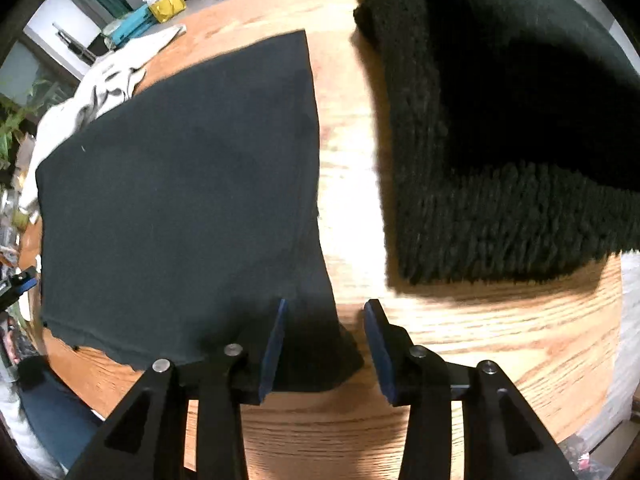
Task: Fold clothes
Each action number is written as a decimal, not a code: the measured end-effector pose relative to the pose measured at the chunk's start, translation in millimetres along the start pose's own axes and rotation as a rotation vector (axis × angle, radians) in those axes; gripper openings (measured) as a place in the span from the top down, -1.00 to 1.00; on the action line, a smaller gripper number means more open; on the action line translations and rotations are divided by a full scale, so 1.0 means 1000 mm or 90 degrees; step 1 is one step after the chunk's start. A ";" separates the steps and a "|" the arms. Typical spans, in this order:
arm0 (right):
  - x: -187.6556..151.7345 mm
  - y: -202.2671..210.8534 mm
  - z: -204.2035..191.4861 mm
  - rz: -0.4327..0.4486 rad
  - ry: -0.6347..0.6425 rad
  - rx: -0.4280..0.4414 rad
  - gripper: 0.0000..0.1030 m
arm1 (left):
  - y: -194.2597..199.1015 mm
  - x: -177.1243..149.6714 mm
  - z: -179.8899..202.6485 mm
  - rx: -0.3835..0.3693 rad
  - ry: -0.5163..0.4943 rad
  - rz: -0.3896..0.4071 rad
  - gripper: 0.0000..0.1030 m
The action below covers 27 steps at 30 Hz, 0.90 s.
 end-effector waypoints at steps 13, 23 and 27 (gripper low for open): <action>-0.013 0.003 -0.010 0.016 0.037 -0.024 0.22 | 0.032 -0.023 -0.051 -0.015 0.032 -0.025 -0.44; -0.020 0.006 -0.019 0.050 0.056 0.015 0.13 | 0.040 -0.025 -0.070 0.045 0.008 -0.079 -0.44; -0.022 0.002 -0.010 0.040 0.040 0.023 0.11 | 0.057 -0.017 -0.087 0.062 0.021 -0.076 -0.44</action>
Point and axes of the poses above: each gripper's, at about its wrist camera, not at the fingertips, and y roughly against the way its jaws point, z to its right, x to its top, the point moved 4 cm from there along -y, roughly the way its jaws point, and after that the axes turned 14 degrees about -x, right-handed, at the moved point
